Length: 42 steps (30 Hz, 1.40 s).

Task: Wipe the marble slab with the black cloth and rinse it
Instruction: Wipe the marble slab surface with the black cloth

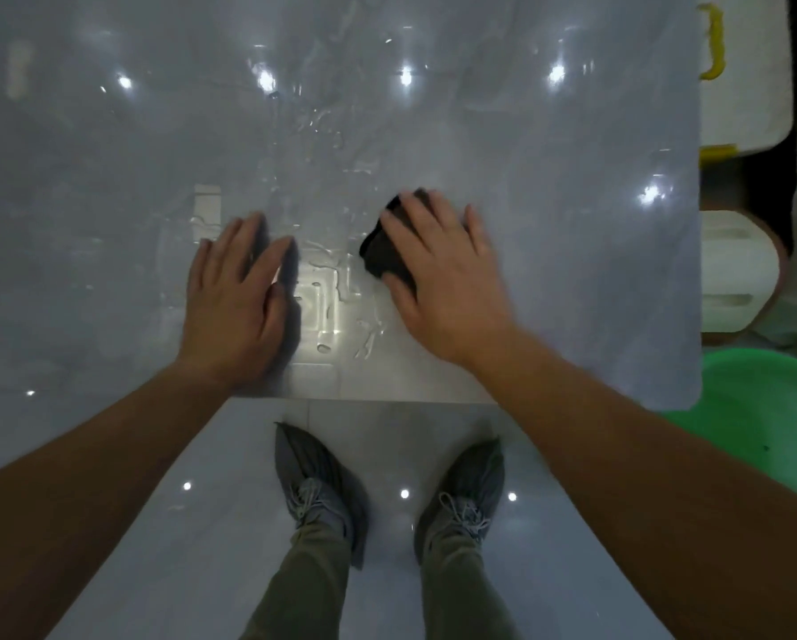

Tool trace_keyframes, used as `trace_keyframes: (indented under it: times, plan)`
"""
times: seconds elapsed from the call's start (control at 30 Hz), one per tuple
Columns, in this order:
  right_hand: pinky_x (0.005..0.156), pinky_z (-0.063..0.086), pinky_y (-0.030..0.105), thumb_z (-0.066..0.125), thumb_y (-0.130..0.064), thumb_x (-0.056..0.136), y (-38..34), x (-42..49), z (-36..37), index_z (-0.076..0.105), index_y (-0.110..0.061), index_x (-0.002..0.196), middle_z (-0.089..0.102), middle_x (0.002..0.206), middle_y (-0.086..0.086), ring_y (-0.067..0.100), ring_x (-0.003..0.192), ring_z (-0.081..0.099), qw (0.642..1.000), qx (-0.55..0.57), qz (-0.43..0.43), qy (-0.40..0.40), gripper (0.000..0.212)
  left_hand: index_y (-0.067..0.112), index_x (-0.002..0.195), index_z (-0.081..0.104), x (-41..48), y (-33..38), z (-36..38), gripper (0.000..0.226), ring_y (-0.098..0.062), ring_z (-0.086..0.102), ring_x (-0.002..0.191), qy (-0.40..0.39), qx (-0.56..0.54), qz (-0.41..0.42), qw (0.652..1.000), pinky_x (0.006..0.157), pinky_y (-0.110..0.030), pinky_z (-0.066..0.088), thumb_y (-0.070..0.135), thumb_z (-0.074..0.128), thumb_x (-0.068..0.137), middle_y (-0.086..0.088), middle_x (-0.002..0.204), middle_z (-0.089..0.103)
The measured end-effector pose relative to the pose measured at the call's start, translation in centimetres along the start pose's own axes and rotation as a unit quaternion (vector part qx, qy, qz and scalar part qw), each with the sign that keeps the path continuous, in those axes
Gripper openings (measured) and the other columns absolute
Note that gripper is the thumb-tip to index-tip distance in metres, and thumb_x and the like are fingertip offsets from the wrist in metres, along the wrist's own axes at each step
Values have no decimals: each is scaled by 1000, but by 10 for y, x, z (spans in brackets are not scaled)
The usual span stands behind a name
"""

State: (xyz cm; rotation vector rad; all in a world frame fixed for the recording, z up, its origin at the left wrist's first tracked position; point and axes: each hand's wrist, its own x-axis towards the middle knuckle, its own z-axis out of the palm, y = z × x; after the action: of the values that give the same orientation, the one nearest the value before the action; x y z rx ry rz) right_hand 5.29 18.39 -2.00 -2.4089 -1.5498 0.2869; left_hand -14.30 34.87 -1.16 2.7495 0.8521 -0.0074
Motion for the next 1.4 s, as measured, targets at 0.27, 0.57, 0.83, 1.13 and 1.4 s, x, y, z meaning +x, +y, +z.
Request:
trace_keyframes:
  times: [0.27,0.57,0.83,1.13,1.4]
  plan:
    - [123,10,58,46,-43,98,-66,-45,12,40,-23,152,31,164,6,32,153,19,994,20,-84,-62,58,12,145,47,1,-20,-4,50,-26,29,150,-4,-47,24,999,118,-52,26,21,35,98,-10,160,36]
    - [123,7,58,38,-49,99,-33,102,13,29,-24,157,24,166,7,32,153,16,994,-24,107,14,64,18,151,37,21,-42,-16,56,-29,11,154,6,-6,-57,998,124,-51,3,35,33,98,-13,165,21]
    - [124,7,58,45,-44,98,-57,21,12,32,-23,156,22,167,7,28,156,11,989,-36,-117,-82,63,18,150,43,29,-60,-17,60,-32,19,152,2,-13,-52,999,122,-53,11,34,30,93,-14,163,27]
    - [123,10,59,43,-42,97,-89,95,25,32,-22,155,23,166,7,29,155,14,1000,-3,15,-27,63,23,149,45,29,-72,-20,56,-30,26,150,11,-7,-25,1000,120,-49,16,32,33,94,-12,162,32]
    - [122,11,62,47,-42,96,-45,54,5,36,-25,154,26,166,6,28,155,16,989,-33,-112,-90,62,21,147,46,32,-68,-26,57,-31,24,150,-14,-36,-40,998,120,-53,18,37,29,96,-13,162,30]
